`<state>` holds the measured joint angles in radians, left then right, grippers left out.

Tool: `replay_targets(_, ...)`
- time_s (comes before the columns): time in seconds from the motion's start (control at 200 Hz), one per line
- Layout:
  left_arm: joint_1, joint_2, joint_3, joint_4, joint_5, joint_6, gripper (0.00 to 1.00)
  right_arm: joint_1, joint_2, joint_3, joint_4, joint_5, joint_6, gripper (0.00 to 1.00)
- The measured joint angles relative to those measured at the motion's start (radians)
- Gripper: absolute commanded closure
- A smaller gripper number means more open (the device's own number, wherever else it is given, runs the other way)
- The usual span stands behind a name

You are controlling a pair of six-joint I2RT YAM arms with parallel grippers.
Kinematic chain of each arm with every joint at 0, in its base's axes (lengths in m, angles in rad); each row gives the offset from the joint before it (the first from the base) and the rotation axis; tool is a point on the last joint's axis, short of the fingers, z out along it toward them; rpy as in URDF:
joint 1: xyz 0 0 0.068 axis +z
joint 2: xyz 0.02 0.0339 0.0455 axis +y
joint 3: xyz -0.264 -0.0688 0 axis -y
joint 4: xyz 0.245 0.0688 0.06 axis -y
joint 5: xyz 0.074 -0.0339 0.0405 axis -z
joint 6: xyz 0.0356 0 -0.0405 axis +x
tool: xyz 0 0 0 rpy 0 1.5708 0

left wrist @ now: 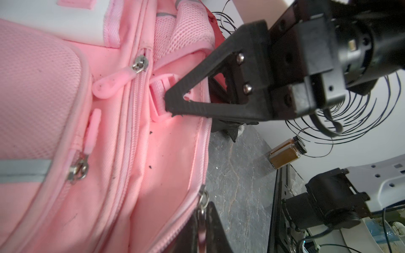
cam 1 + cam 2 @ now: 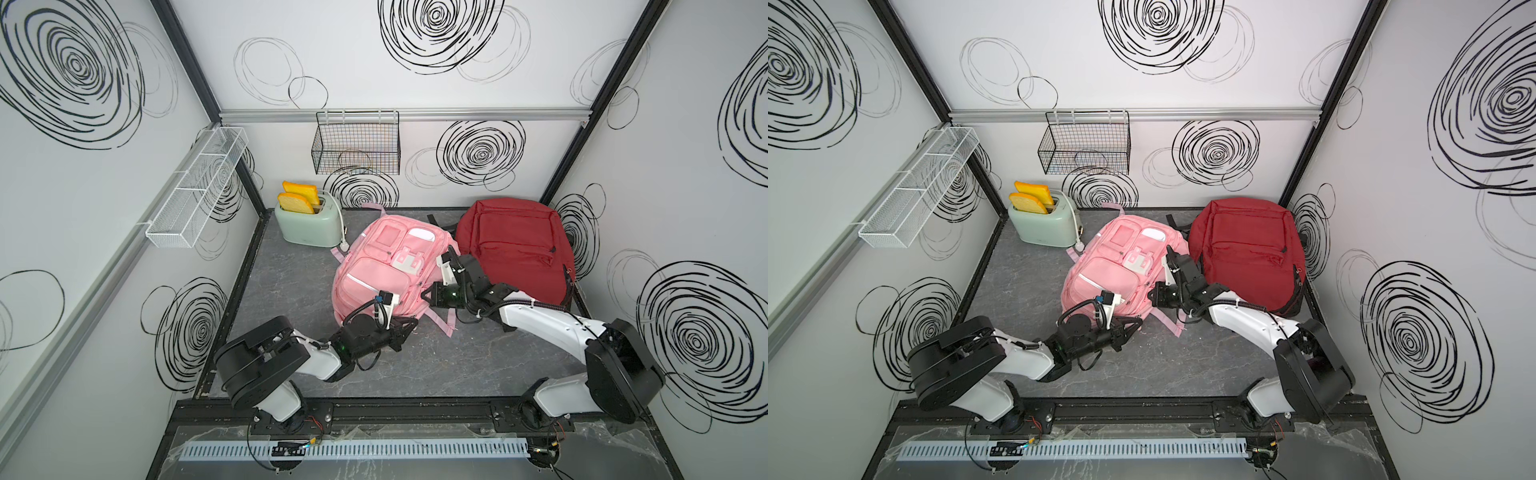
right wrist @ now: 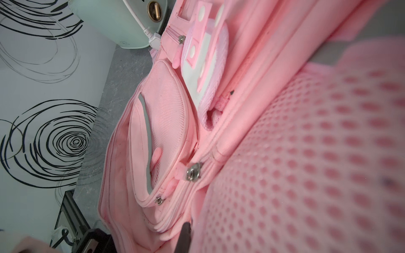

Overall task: Zip up the backpack
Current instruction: Zip the zipper on the backpack.

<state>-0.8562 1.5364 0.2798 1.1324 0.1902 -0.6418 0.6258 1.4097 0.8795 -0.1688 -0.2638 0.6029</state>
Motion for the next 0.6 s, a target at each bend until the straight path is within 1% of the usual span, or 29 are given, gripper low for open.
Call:
replay_targets(0.235, 0.0, -0.039, -0.019, -0.008, -0.025, 0.01, 1.0, -0.059, 0.014, 0.061, -0.095, -0.008, -0.098, 1.0)
replay_targets(0.515, 0.0, -0.035, -0.02, -0.039, -0.042, 0.014, 1.0, -0.125, 0.087, 0.069, -0.106, -0.064, -0.133, 1.0)
replay_targets(0.555, 0.0, -0.027, -0.02, -0.039, -0.042, 0.014, 1.0, -0.127, 0.096, 0.069, -0.101, -0.072, -0.13, 0.95)
replay_targets(0.6, 0.0, -0.017, -0.02, -0.039, -0.042, 0.014, 1.0, -0.129, 0.104, 0.066, -0.092, -0.078, -0.119, 0.84)
